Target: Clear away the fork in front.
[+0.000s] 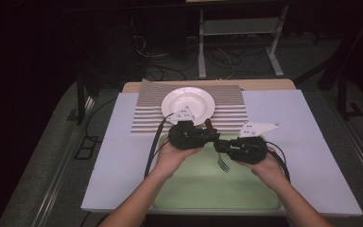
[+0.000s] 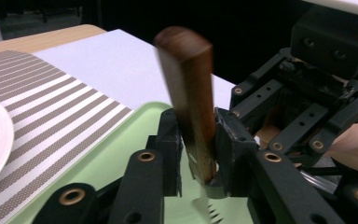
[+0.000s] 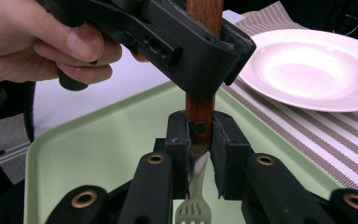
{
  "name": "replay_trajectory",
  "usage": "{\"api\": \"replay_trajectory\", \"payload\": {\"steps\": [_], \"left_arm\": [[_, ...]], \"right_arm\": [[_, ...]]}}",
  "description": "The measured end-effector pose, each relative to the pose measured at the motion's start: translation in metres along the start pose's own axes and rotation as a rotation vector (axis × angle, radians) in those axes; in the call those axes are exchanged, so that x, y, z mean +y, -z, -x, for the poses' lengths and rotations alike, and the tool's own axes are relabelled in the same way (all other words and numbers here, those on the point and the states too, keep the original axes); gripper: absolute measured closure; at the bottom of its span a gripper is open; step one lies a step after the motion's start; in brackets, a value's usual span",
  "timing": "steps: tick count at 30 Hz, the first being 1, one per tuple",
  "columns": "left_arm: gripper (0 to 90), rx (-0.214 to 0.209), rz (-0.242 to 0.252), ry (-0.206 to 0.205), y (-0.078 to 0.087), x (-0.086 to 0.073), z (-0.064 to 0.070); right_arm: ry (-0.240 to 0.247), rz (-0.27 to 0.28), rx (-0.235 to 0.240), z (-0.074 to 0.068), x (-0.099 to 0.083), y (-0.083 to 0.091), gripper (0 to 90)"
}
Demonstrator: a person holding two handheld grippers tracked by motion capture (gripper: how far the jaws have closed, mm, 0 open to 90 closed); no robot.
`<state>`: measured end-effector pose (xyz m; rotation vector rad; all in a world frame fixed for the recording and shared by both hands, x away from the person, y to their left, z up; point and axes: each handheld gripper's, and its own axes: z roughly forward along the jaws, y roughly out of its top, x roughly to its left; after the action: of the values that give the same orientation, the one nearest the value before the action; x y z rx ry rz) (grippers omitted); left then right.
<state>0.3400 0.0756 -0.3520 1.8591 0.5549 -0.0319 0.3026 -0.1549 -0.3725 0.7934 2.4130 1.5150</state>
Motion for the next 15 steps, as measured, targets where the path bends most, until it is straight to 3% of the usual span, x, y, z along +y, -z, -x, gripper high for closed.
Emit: {"api": "replay_trajectory", "payload": {"steps": [5,6,7,9,12,15], "left_arm": [[76.1,-0.007,-0.001,-0.018,0.001,0.0,0.001],[76.2,-0.004,-0.001,-0.024,0.003,0.0,-0.001],[76.4,-0.004,-0.001,-0.024,0.003,0.0,-0.001],[76.5,-0.017,0.0,-0.022,0.006,0.0,-0.005],[77.0,-0.04,-0.01,-0.015,0.01,0.001,-0.008],[77.6,-0.026,-0.016,-0.035,0.013,0.003,-0.009]], "right_arm": [[0.012,0.004,-0.005,-0.002,0.0,-0.002,71.9],[0.01,0.004,0.035,0.0,-0.001,-0.002,59.6],[0.01,0.004,0.035,0.0,-0.001,-0.002,59.6],[0.008,0.028,0.037,0.002,-0.003,-0.001,49.5],[-0.048,0.048,0.071,0.01,-0.007,0.0,27.8],[-0.053,0.003,0.037,0.017,-0.013,0.001,14.3]]}}
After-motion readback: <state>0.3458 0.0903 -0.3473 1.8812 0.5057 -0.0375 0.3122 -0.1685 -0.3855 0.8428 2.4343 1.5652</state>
